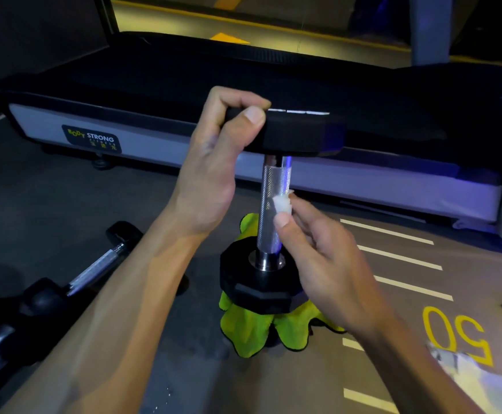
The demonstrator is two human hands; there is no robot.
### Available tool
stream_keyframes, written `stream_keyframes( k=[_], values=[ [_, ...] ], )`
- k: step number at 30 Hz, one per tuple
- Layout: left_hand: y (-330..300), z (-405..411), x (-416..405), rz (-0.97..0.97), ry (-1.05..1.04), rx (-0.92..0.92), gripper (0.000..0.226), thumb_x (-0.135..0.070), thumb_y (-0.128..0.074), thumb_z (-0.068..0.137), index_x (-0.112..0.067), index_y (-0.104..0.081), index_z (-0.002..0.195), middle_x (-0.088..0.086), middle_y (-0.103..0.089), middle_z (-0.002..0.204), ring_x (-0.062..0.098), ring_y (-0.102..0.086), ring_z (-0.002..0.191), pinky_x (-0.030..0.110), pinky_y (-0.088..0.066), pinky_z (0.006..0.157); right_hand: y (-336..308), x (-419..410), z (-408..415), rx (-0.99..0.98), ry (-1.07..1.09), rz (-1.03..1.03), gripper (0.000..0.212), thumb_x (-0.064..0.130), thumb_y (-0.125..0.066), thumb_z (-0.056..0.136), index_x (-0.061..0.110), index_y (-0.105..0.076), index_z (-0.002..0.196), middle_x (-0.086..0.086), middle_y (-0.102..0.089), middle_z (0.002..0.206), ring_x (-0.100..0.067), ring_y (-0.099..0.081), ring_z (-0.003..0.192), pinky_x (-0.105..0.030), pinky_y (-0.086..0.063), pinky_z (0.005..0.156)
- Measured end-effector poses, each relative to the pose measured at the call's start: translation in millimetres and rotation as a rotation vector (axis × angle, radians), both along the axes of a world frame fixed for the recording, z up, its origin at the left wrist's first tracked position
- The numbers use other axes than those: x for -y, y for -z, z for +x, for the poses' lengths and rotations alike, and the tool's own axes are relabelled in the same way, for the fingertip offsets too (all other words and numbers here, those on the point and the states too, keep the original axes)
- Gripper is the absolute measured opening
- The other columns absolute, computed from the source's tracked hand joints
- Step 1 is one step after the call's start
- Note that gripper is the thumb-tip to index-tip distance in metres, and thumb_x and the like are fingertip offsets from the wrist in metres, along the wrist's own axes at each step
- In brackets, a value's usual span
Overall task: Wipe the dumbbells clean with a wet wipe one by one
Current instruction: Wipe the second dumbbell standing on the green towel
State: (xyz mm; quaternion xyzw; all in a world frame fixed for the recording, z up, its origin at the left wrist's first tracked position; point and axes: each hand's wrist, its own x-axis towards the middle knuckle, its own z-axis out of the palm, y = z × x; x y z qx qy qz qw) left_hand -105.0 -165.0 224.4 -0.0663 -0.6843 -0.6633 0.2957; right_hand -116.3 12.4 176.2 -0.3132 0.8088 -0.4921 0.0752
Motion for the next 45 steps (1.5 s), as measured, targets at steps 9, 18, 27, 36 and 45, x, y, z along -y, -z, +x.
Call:
stream_keyframes(
  k=[9, 18, 27, 36, 45],
  values=[
    [-2.3, -1.7, 2.8, 0.002, 0.003, 0.014, 0.012, -0.034, -0.053, 0.095, -0.027, -0.058, 0.103, -0.021, -0.06, 0.097, -0.005, -0.055, 0.092, 0.011, -0.043, 0.082, 12.5, -22.2, 16.4, -0.072, 0.024, 0.189, 0.031, 0.039, -0.04, 0.108, 0.03, -0.057, 0.085, 0.017, -0.059, 0.074, -0.003, -0.054, 0.073, -0.016, -0.04, 0.07],
    [-1.7, -1.7, 4.0, 0.0, 0.011, 0.022, 0.02, -0.042, -0.052, 0.09, -0.028, -0.059, 0.103, -0.018, -0.059, 0.1, -0.002, -0.053, 0.093, 0.012, -0.042, 0.082, 10.7, -19.6, 37.8, -0.423, 0.005, 0.218, 0.015, 0.022, -0.061, 0.094, 0.032, -0.069, 0.101, 0.014, -0.071, 0.104, -0.007, -0.067, 0.108, -0.026, -0.053, 0.092],
    [0.1, -0.3, 6.3, 0.021, 0.039, 0.026, 0.021, -0.044, -0.052, 0.086, -0.033, -0.06, 0.101, -0.019, -0.061, 0.106, 0.0, -0.055, 0.096, 0.017, -0.043, 0.084, 8.3, -22.5, 35.0, -0.26, 0.096, 0.004, 0.02, 0.024, -0.064, 0.099, 0.037, -0.079, 0.096, 0.03, -0.074, 0.103, 0.011, -0.067, 0.1, -0.009, -0.049, 0.086],
    [0.1, -2.9, 7.5, 0.038, 0.063, 0.034, 0.014, -0.033, -0.053, 0.091, -0.028, -0.06, 0.102, -0.023, -0.062, 0.097, -0.005, -0.057, 0.089, 0.016, -0.047, 0.082, 0.8, -5.9, 24.3, 0.285, 0.17, -0.257, 0.034, 0.031, -0.048, 0.106, 0.025, -0.081, 0.108, 0.004, -0.075, 0.116, -0.004, -0.069, 0.111, -0.021, -0.054, 0.089],
    [-1.0, -6.1, 10.3, 0.014, -0.008, 0.076, 0.025, -0.05, -0.053, 0.085, -0.032, -0.061, 0.102, -0.016, -0.06, 0.101, 0.003, -0.053, 0.097, 0.03, -0.045, 0.092, 9.5, 3.3, 27.6, 0.148, 0.231, -0.246, 0.035, 0.014, -0.065, 0.099, 0.027, -0.067, 0.131, 0.024, -0.069, 0.123, 0.006, -0.063, 0.118, -0.03, -0.052, 0.106]
  ],
)
